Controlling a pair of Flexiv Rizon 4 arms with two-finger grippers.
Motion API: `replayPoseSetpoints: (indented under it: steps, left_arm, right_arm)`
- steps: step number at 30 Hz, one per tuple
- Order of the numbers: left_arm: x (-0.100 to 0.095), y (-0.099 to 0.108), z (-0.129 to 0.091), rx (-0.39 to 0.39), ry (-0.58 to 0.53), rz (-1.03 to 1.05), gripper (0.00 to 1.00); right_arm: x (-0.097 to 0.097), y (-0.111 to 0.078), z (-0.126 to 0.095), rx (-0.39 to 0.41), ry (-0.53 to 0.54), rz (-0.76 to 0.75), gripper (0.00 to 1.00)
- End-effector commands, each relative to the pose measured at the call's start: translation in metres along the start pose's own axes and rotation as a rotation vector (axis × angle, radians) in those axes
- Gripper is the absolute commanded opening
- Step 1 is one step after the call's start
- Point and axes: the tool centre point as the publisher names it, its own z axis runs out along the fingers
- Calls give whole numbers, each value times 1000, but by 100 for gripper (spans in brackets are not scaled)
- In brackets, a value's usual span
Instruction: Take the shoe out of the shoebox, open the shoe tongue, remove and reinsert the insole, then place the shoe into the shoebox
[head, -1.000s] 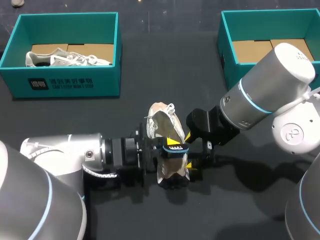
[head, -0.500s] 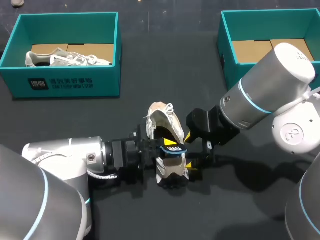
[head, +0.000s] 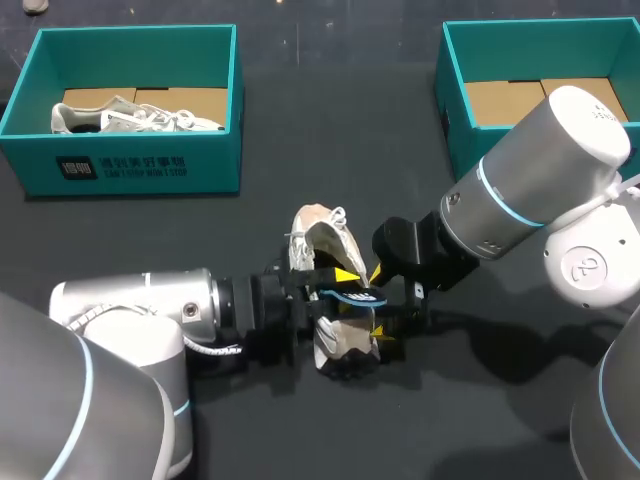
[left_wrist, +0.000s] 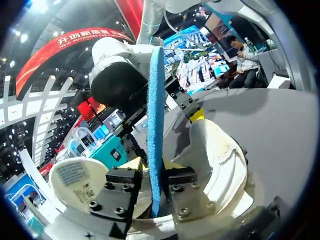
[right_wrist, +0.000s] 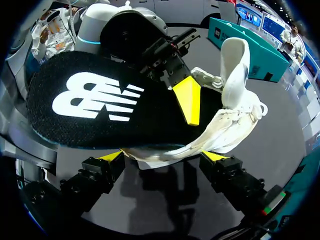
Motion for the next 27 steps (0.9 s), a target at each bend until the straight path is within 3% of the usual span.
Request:
replayPoseSetpoints:
  steps: [1,7,10,11,12,13,19,27]
  left_arm:
    - [-1,-12,-7,6,7,-4,31]
    - [-1,-29,-12,10,13,2,30]
    - [0,-36,-13,0,18,10,25]
    - [1,-38,-13,-2,18,13,18]
    - [1,-39,-13,-3,18,14,4]
    - [1,-39,-12,-4,18,14,0]
    - [5,-27,-6,-15,19,49,0]
    - [6,-5,-3,-86,32,177,0]
  right_arm:
    - [1,0,1,2,-3,0,100]
    - [1,0,1,2,-3,0,100]
    - [1,0,1,2,-3,0,100]
    - [1,0,1,2,-3,0,100]
    - [1,0,1,2,-3,0,100]
    - [1,0,1,2,-3,0,100]
    - [1,0,1,2,-3,0,100]
    - [1,0,1,2,-3,0,100]
